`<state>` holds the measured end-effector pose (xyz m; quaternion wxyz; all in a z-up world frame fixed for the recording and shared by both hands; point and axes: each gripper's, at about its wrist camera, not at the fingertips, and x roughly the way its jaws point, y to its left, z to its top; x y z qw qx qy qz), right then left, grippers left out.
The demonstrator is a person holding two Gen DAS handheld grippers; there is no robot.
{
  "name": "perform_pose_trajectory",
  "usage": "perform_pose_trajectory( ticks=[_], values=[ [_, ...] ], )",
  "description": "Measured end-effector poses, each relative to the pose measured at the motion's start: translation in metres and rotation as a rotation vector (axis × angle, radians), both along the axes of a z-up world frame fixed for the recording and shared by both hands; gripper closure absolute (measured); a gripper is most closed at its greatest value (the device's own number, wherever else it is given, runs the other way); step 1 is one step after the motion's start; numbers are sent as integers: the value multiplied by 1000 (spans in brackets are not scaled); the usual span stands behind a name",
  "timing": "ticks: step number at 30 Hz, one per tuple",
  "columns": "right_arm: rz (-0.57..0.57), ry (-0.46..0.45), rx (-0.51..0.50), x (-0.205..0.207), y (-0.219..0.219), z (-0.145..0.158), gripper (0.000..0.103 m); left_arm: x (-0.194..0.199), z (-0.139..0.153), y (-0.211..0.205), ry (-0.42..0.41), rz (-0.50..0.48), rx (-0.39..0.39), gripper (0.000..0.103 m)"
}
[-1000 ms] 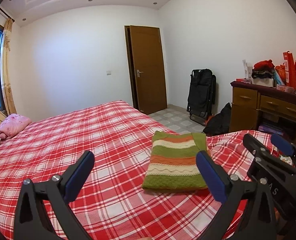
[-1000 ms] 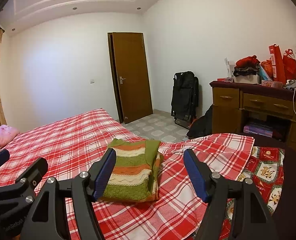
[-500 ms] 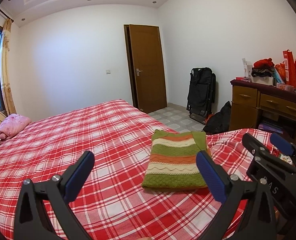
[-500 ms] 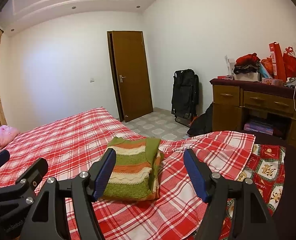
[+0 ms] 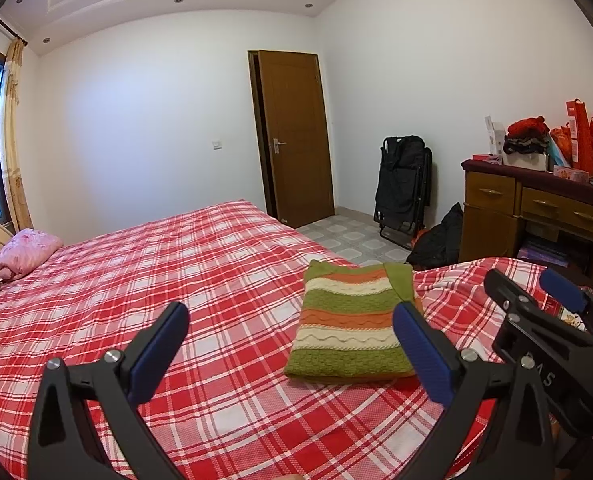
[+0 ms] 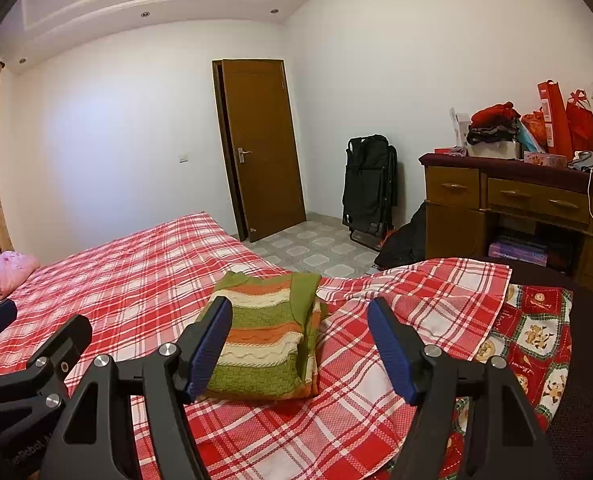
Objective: Fold small clothes
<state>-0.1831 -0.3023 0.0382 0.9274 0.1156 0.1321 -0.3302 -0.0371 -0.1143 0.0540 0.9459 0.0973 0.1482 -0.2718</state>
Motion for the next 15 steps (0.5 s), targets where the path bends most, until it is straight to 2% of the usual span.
perform_pose_trajectory(
  ticks=[15],
  values=[
    [-7,4,4,1,-4,-4,32,3,-2,-5,0,39,2,0]
  ],
)
